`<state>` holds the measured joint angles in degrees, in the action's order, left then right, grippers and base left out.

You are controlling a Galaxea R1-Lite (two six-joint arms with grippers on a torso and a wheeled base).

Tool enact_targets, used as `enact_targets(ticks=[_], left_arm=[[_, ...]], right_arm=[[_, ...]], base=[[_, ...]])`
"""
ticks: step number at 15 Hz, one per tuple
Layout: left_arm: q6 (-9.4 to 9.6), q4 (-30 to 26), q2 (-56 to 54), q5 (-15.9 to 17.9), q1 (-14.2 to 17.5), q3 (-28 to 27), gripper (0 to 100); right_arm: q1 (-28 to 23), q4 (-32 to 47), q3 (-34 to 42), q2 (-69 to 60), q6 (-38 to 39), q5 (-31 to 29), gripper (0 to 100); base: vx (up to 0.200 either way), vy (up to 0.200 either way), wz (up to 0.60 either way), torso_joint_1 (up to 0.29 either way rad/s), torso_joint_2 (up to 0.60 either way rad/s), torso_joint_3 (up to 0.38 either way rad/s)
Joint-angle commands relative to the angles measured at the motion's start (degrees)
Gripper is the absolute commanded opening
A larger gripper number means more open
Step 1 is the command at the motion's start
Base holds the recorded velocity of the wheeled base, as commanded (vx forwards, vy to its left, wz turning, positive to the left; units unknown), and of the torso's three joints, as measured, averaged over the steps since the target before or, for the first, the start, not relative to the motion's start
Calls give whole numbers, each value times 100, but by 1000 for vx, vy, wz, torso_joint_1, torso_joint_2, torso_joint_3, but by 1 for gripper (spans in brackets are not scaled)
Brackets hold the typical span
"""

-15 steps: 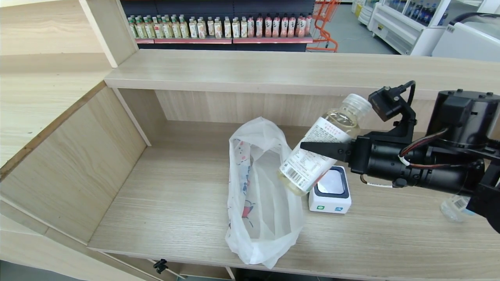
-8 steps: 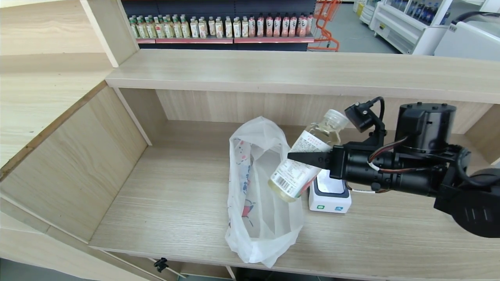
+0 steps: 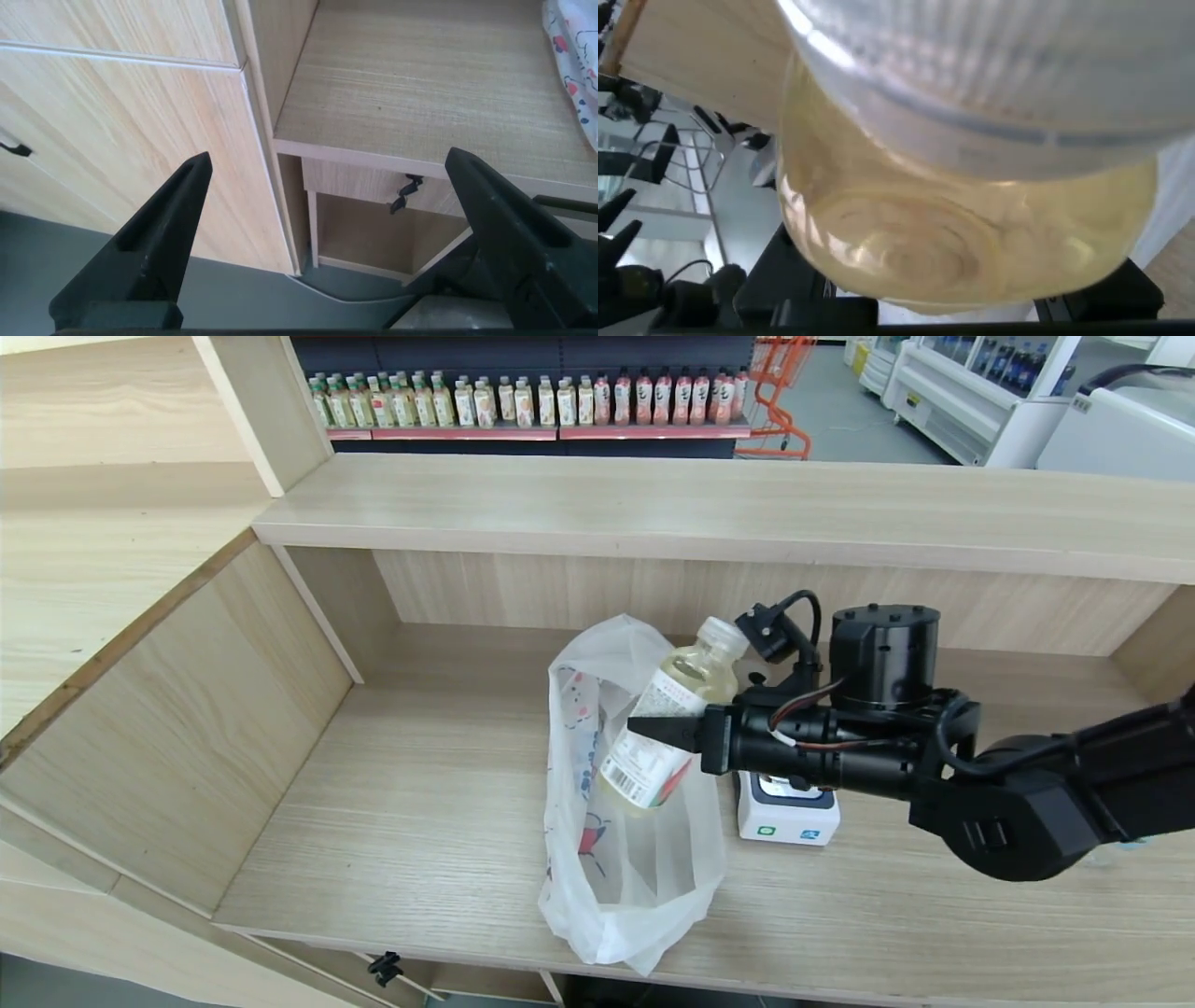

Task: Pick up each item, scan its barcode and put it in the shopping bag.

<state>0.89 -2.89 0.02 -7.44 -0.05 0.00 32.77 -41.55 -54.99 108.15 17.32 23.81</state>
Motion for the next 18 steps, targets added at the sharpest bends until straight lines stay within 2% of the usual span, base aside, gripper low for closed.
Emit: enact_targets(ticks=[1,3,5,11,13,15,16,18], left_arm=[[-1,-1,-2,-3,-4,0,100],[-1,-1,-2,-3,-4,0,100],[-1,-1,-2,-3,-4,0,100],[-1,-1,-2,-3,-4,0,100],[-1,-1,-2,-3,-4,0,100],[-1,-1,-2,-3,-4,0,100],[-1,-1,-2,-3,-4,0,100],[-1,-1,-2,-3,-4,0,100]], right_arm=[[89,-214,-135,549,-300,1,0],[125,-592,-346,988,-598,-8,0],[116,-618,-609,1313,-1214,-17,0],[125,-688,-1427,2131,-2312,-69,0],[89,-688,-1567,2227,-2928,-96,0],[1,-732,-1629,2315,-3147,-87,0],[-7,-785,-1646,2333,-3156,-87,100],[-16,-890,-1594,2307,-3042,-104,100]], base=[[0,0,0,0,0,0],[0,0,0,0,0,0],[0,0,0,0,0,0],[0,0,0,0,0,0],[0,0,0,0,0,0],[0,0,0,0,0,0],[0,0,0,0,0,0],[0,0,0,0,0,0]])
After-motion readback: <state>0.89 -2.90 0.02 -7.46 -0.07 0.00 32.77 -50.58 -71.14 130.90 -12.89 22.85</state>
